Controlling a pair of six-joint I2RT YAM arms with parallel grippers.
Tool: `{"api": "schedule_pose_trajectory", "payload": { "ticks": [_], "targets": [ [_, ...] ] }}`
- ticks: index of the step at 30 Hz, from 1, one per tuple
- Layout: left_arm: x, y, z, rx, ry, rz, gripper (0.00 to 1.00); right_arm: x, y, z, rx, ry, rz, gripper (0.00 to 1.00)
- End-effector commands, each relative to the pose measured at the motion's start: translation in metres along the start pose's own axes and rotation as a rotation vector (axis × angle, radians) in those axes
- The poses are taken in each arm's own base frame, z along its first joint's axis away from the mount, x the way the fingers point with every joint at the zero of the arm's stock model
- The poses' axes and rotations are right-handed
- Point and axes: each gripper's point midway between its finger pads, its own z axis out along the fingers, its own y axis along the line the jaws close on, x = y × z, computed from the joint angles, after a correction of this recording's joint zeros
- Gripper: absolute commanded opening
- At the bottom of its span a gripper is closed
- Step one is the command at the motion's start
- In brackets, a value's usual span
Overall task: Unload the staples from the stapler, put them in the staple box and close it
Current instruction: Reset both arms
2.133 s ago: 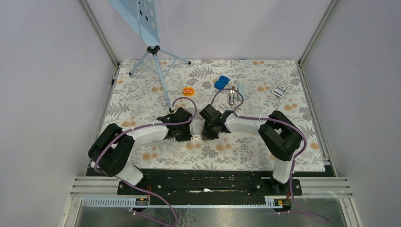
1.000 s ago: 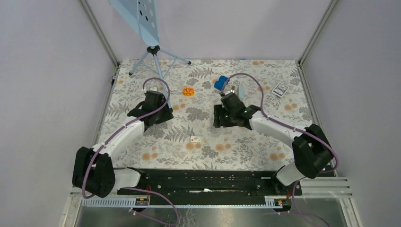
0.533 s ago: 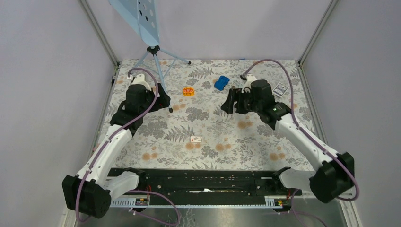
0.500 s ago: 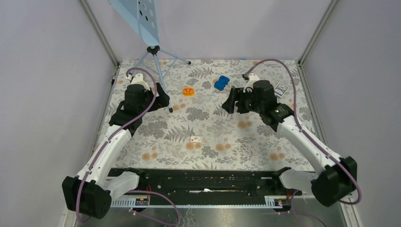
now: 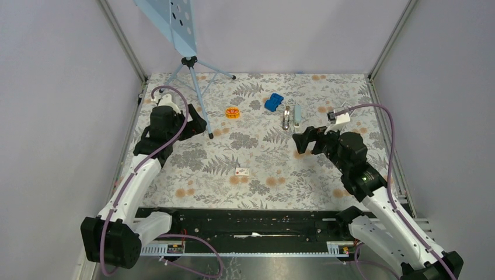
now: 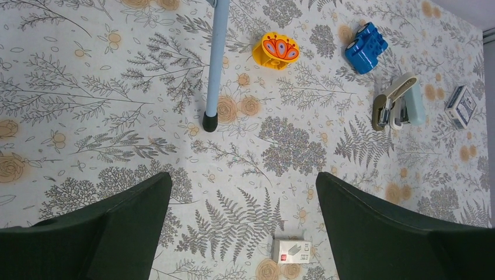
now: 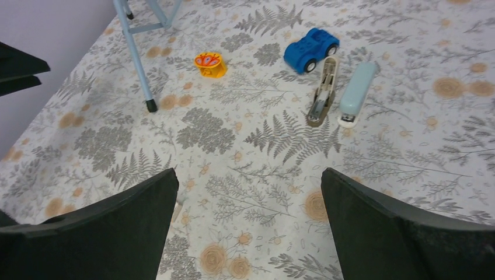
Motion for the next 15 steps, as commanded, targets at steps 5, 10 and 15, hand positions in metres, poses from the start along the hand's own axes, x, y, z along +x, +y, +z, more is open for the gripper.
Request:
{"api": "schedule_pose_trajectory", "payload": {
  "ticks": [5, 10, 15],
  "targets": [
    [-0.007, -0.007, 0.000, 0.035, -0.027, -0.015, 0.99, -0.025, -0.016, -0.010, 0.088, -0.083, -0.089, 1.00],
    [0.004, 0.000, -0.006, 0.024, -0.016, 0.011, 0.99, -0.009, -0.014, -0.012, 0.065, -0.022, -0.096, 1.00],
    [0.008, 0.004, -0.008, 0.018, -0.014, 0.031, 0.99, 0.006, -0.017, -0.010, 0.065, 0.000, -0.082, 1.00]
  ]
}}
